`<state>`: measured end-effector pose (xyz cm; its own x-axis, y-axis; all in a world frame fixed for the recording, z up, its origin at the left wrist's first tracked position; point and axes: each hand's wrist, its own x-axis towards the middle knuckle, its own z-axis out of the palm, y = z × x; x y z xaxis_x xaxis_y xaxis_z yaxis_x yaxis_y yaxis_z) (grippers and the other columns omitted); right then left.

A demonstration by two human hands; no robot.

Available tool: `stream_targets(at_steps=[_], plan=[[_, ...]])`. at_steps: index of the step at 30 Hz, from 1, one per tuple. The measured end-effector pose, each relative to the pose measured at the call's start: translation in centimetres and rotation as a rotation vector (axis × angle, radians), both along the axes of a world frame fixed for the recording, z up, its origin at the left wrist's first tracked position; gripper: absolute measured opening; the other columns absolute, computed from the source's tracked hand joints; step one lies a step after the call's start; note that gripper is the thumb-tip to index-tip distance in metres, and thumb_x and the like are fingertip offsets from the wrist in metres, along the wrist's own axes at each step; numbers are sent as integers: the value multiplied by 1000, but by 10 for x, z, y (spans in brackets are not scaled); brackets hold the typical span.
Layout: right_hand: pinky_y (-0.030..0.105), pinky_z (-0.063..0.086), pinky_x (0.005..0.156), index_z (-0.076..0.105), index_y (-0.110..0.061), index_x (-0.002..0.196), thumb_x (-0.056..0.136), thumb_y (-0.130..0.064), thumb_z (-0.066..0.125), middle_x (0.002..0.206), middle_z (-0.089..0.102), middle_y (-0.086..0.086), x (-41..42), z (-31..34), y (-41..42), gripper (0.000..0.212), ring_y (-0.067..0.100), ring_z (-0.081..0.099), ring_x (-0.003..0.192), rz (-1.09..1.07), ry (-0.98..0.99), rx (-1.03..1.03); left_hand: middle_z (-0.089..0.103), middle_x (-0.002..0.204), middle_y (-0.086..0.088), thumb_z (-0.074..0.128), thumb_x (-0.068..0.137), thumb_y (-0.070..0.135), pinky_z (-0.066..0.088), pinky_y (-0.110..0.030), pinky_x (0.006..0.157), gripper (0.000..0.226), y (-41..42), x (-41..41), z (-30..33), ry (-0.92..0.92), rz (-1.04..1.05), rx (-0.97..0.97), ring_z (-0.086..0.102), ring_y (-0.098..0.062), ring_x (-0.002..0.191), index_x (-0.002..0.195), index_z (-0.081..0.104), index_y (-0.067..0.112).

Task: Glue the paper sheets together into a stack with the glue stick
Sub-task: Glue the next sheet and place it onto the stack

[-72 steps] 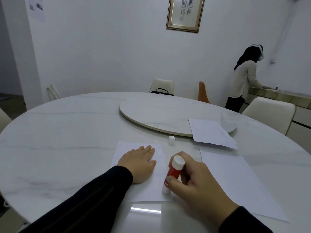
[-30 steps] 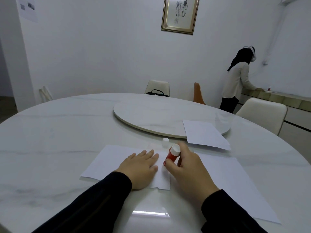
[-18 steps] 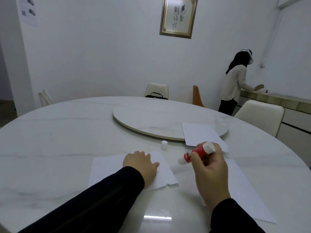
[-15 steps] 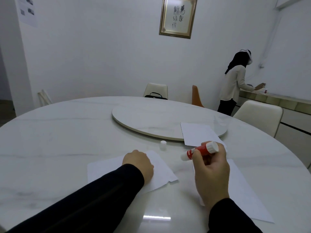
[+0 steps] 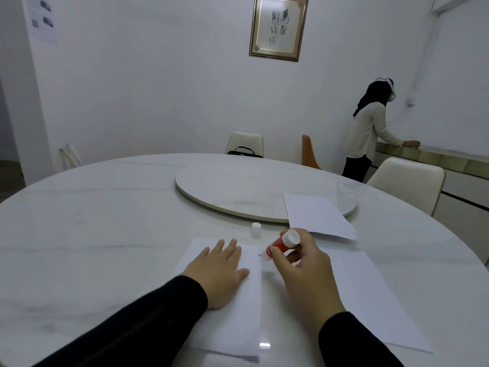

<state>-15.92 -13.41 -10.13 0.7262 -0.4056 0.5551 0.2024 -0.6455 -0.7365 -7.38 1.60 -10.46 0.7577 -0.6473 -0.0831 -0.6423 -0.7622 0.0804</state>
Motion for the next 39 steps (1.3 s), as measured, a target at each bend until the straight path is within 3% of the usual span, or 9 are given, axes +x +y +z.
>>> stream_targets(at_steps=[5,8,12,22,27,32,33,35,39], plan=[[17,44,59,51,-39,90,86,-29,62,81,69,-9,14,-1,-2,15,8,58,66,47,60,-55,-5,160,1,14,99,35,1,-34,119,55,-10,2,-10,-24,22,-96,-3,-15,146,150,1,16],[29,48,66,52,-37,98,89,-29,57,83,68,-5,25,-2,-2,13,12,57,67,64,141,-147,-5,160,2,14,99,35,0,-34,119,55,-9,5,-9,1,15,-83,-4,-14,146,150,0,18],[19,36,57,51,-34,108,92,-30,53,78,57,-14,29,-3,-2,17,3,46,63,70,195,-259,-6,160,3,14,99,35,0,-34,118,55,-9,7,-6,29,8,-73,-5,-14,146,149,-1,19],[17,35,56,49,-27,88,87,-33,56,76,60,-13,-21,14,14,9,1,48,65,176,170,-354,-7,159,4,15,98,36,-1,-33,118,55,-8,8,-8,48,18,-91,-5,-13,146,150,0,21],[18,45,63,47,-37,91,85,-44,54,80,59,-14,-61,10,29,11,0,50,80,187,189,-358,-7,159,3,14,98,34,-1,-34,117,55,-9,7,-7,51,20,-84,-5,-13,146,150,0,20],[15,46,64,45,-49,92,67,-58,52,90,61,-20,-95,10,35,27,3,56,74,334,221,-192,-7,159,3,14,98,34,-1,-34,118,56,-8,6,-6,64,15,-85,-4,-14,146,150,0,19],[13,45,60,52,-46,90,66,-53,62,82,65,-12,-98,13,34,27,4,56,65,365,183,-55,-7,159,3,14,98,33,-1,-34,118,56,-8,6,-5,65,15,-82,-4,-14,146,150,0,19],[15,48,56,67,-31,81,59,-19,85,66,68,5,-102,19,26,30,8,57,56,382,-2,304,-7,160,2,14,98,32,-1,-34,118,55,-8,5,-3,56,12,-68,-4,-14,146,150,0,18],[22,57,61,68,-15,65,53,-2,69,75,73,12,-95,36,2,18,24,72,68,440,-211,817,-7,160,3,17,100,30,-2,-32,117,53,-4,1,6,100,-71,-51,-6,-13,146,150,2,19]])
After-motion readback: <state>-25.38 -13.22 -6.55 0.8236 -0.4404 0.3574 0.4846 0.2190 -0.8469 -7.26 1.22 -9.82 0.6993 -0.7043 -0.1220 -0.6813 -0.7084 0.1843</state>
